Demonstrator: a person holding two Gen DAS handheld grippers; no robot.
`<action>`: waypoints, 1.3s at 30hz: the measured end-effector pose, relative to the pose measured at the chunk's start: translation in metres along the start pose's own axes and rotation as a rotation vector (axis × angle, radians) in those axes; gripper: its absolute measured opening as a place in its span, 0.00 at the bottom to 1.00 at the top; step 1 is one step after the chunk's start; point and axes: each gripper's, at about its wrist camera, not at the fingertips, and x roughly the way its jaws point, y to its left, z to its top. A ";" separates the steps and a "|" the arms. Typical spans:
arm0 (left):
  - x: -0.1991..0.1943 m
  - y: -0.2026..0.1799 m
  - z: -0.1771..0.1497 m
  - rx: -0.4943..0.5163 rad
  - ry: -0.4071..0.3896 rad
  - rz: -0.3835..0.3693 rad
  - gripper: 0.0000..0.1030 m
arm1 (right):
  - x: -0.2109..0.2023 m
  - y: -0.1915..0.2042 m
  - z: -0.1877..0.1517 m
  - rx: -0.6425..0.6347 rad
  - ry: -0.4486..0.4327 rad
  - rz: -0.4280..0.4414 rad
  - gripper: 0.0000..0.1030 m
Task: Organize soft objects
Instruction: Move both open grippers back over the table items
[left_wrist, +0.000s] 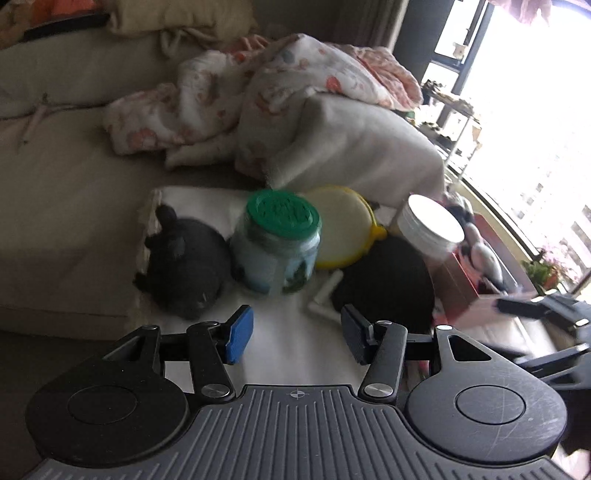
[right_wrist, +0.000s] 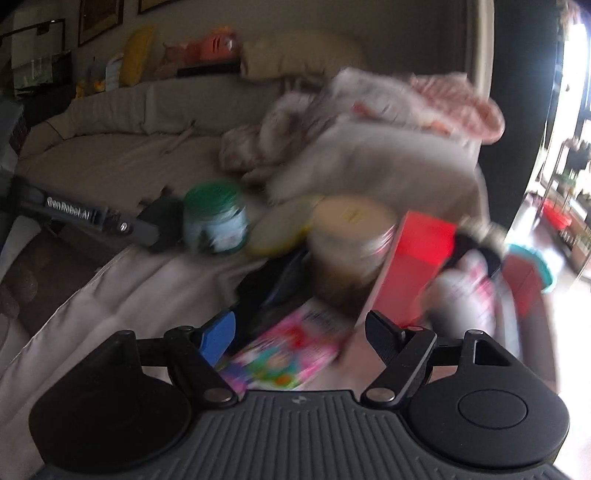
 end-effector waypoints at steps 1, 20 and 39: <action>-0.001 0.001 -0.004 0.001 0.004 -0.010 0.55 | 0.007 0.006 -0.006 0.017 0.004 -0.002 0.76; 0.012 0.070 0.021 -0.158 -0.134 0.087 0.55 | 0.039 0.024 -0.065 0.002 0.033 0.009 0.77; 0.072 0.097 0.028 -0.155 0.012 0.017 0.72 | 0.045 0.024 -0.064 -0.013 0.075 0.074 0.98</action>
